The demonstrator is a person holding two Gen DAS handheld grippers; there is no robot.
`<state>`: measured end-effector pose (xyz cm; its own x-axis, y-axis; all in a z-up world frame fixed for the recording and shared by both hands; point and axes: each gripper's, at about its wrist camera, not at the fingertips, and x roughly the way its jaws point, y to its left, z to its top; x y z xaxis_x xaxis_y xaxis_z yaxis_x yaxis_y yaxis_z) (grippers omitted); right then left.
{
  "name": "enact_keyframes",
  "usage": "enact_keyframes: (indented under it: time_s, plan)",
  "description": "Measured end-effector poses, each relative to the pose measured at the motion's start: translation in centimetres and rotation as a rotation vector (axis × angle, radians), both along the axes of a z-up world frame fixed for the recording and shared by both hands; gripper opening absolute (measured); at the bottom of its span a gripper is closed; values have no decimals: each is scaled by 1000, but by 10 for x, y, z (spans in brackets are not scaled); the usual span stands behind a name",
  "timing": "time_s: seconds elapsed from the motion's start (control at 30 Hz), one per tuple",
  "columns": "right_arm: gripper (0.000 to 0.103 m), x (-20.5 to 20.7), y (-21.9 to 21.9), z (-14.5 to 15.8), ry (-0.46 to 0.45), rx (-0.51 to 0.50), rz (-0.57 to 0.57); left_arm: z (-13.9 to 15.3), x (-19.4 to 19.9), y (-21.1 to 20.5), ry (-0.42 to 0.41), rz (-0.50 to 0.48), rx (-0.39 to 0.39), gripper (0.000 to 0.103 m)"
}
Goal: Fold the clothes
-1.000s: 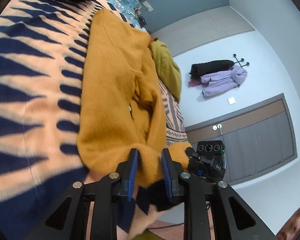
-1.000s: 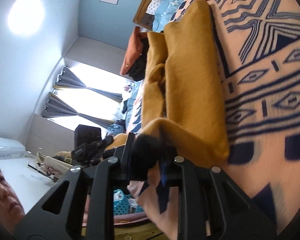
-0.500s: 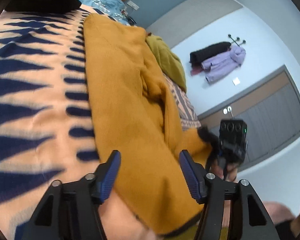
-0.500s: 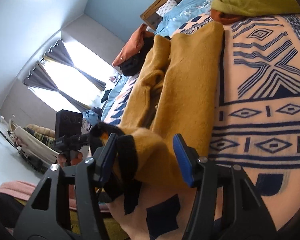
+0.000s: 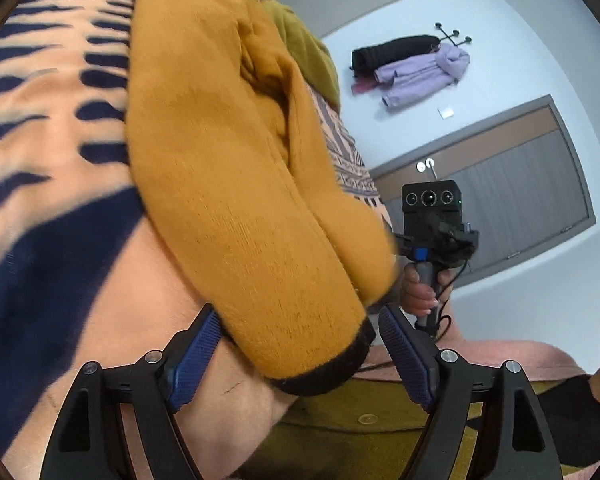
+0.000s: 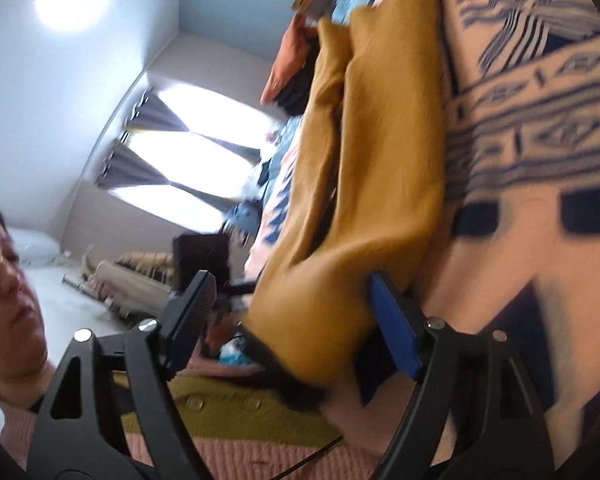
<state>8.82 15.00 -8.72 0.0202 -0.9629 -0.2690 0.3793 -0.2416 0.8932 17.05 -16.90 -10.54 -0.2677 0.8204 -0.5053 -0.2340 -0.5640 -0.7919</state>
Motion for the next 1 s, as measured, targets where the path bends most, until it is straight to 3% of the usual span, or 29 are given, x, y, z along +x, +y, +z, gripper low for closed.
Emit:
enact_keyframes:
  time_s: [0.1,0.27,0.33,0.37,0.4,0.5,0.77,1.0]
  plan:
    - [81,10,-2,-8,-14,57,13,0,-1,4,4,-12,18,82]
    - [80,19,-16,-4,53,111,45,2,-4,12,-7,-12,28,80]
    - [65,23,-23,-6,74,142,71,0,-4,15,-22,-12,30,63]
    - [43,25,-25,-7,83,157,79,-2,-4,17,-35,-9,20,43]
    - [26,26,-27,-8,93,172,87,-5,-6,16,-48,0,3,33]
    - [18,25,-23,-4,105,153,74,-8,-8,11,-76,36,-4,19]
    - [15,1,-7,20,99,-8,-37,28,-30,-9,-67,105,67,16]
    - [15,-41,-12,23,53,-21,-119,44,-78,-21,-105,163,68,16]
